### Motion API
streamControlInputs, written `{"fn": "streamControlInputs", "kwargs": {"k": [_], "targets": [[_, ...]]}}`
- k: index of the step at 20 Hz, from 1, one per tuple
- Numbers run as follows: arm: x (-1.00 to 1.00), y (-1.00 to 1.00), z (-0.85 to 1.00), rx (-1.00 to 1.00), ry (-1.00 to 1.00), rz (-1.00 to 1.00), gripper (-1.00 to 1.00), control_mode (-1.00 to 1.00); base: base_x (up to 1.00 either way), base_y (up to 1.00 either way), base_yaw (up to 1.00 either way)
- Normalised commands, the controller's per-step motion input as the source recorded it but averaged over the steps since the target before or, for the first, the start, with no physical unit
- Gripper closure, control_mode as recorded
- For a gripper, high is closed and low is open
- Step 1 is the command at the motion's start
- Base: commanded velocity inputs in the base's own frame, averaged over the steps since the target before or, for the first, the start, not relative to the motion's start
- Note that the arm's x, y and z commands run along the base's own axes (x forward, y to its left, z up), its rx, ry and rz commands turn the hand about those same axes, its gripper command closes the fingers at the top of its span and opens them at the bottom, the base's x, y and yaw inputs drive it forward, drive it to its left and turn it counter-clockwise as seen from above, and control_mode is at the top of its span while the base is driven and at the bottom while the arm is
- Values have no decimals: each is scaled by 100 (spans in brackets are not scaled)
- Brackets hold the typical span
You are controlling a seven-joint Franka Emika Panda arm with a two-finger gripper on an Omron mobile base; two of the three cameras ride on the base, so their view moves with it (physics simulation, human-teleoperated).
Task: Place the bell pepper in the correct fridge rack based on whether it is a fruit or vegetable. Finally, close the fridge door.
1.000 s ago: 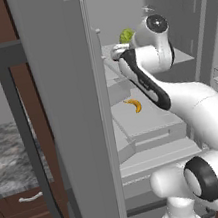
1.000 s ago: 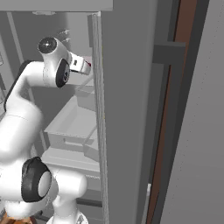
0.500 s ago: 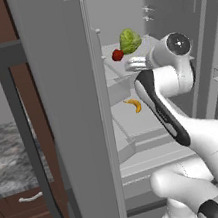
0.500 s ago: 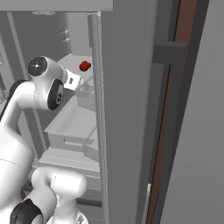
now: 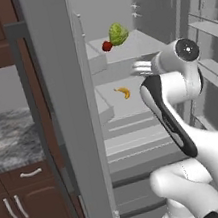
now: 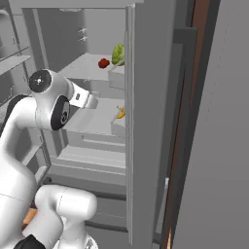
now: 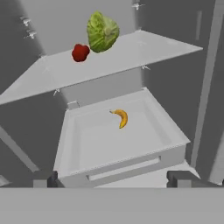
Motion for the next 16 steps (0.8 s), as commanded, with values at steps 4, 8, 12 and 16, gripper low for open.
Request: {"fn": "streamControlInputs", "kwargs": {"k": [4,8,12,16], "targets": [[0,0,0,0,0,0,-100,100,-54,1,0],[0,0,0,0,0,0,-100,100,-47,0,0],[0,0,0,0,0,0,-100,100,-2,0,0],[0,0,0,0,0,0,-100,100,0,0,0]]}}
